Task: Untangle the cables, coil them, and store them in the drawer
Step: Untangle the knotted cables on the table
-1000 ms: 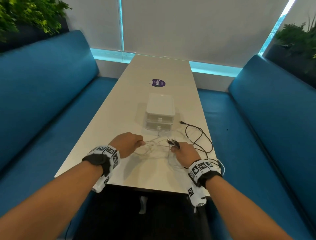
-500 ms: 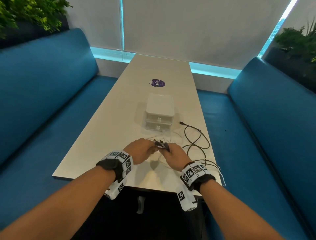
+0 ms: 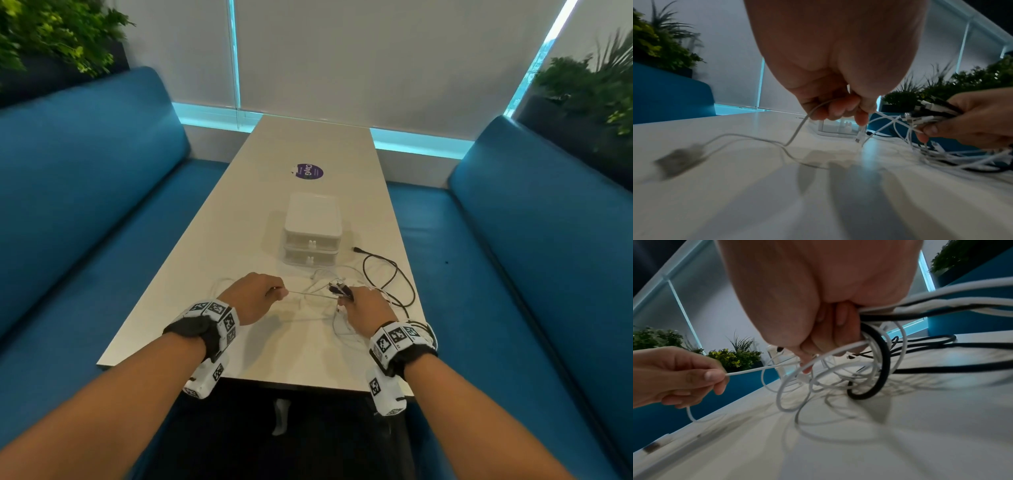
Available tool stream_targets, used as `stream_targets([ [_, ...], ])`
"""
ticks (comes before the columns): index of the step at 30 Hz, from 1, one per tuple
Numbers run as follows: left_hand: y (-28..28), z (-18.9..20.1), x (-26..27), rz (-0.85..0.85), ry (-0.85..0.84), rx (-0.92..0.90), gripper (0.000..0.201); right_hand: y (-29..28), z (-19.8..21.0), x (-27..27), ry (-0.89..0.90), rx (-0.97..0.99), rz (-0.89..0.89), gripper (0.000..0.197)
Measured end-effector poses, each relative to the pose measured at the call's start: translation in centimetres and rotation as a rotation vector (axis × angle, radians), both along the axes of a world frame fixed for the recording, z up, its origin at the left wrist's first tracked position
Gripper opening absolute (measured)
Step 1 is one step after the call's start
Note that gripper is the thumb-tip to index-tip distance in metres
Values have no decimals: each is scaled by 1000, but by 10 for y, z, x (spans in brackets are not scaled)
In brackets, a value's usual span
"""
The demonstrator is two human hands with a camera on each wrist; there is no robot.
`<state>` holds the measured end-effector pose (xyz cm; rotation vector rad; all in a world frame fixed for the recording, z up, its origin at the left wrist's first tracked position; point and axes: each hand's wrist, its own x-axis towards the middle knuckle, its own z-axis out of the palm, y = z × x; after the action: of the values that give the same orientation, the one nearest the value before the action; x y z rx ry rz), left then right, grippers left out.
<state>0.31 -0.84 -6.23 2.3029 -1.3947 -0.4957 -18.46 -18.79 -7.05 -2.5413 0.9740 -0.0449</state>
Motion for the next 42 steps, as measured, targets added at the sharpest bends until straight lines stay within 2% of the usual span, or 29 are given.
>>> stream_targets([
  [4, 0, -5, -8, -11, -97, 35, 29, 8, -1, 4, -45, 21, 0, 31],
  [8, -15, -4, -26, -83, -148, 49, 29, 23, 5, 10, -154, 105, 97, 27],
  [12, -28, -3, -38, -102, -38, -48, 24, 31, 10, 10, -213, 267, 185, 16],
  [14, -29, -3, -38, -116, 6, -81, 21, 28, 11, 8, -221, 293, 209, 17],
  [16, -25, -2, -35, -113, 30, -76, 21, 21, 11, 6, -175, 253, 204, 21],
  [20, -9, -2, -13, -43, 52, -24, 29, -1, 3, -6, -72, 159, 59, 27],
  [24, 1, -4, 1, -8, 32, 0, 30, -9, -6, -6, -22, 116, 6, 29],
  [29, -4, -6, -10, -35, -94, 83, 33, 2, -4, -1, -101, 54, -29, 29],
  [33, -17, -9, -27, -92, -132, 83, 31, 23, 6, 3, -234, 32, 77, 27],
  [36, -29, -7, -44, -125, -76, 23, 25, 36, 6, 8, -233, 92, 175, 20],
  [39, -30, -9, -47, -116, 26, -86, 22, 34, 9, 8, -249, 199, 180, 21],
  [42, -22, -11, -42, -96, 78, -128, 24, 29, 12, 5, -204, 222, 203, 23],
])
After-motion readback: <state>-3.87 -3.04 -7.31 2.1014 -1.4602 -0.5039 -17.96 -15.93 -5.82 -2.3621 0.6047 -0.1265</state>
